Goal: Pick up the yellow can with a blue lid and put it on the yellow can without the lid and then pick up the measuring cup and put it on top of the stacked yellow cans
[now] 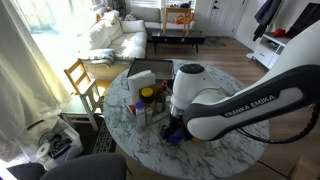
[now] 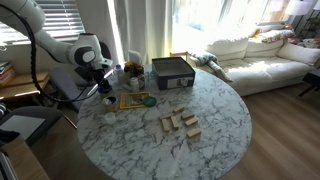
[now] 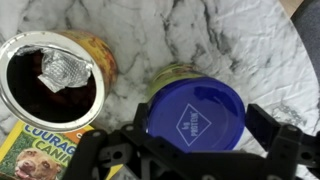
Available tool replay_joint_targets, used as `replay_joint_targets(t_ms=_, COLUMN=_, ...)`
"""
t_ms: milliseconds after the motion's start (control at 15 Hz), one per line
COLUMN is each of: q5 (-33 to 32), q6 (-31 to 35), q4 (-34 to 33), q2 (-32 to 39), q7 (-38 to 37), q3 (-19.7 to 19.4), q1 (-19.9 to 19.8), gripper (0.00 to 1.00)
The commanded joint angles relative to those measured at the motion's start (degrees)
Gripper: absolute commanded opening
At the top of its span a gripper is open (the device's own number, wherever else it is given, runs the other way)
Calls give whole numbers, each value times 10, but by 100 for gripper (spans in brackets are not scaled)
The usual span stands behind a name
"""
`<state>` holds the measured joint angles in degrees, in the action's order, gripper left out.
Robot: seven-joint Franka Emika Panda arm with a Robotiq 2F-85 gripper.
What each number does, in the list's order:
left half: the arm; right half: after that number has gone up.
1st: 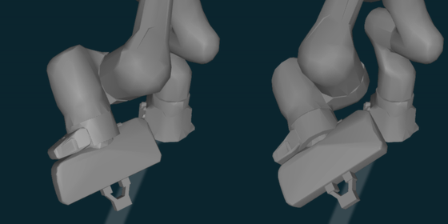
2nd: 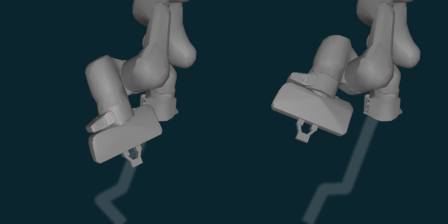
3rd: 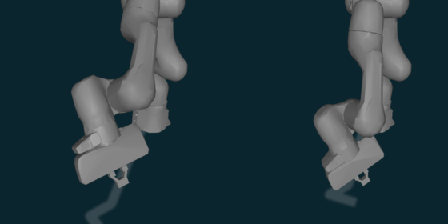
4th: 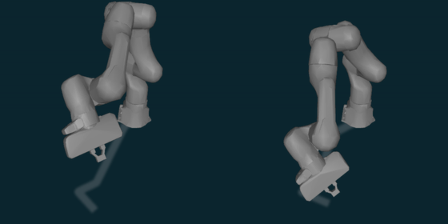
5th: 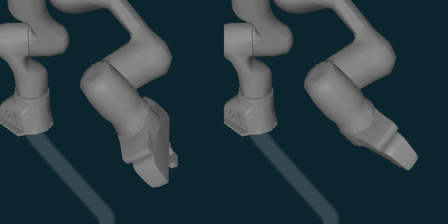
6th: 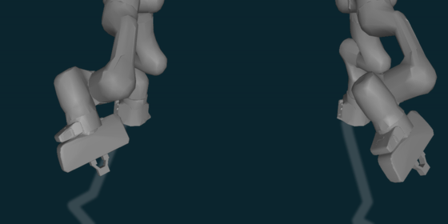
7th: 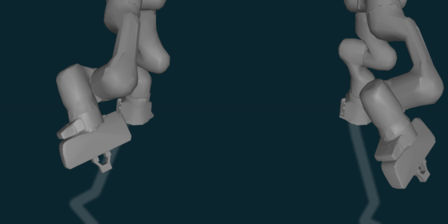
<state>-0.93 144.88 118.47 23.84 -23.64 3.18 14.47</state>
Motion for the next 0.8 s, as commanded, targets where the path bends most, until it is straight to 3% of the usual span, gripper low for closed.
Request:
replay_joint_targets(t_ms=0, q5=5, q6=0, q4=2, q2=7, q7=11, q3=2, q1=-3, gripper=100)
replay_joint_targets(t_ms=733, q5=-2, q6=0, q4=7, q2=4, q7=3, q3=-7, q1=-1, gripper=100)
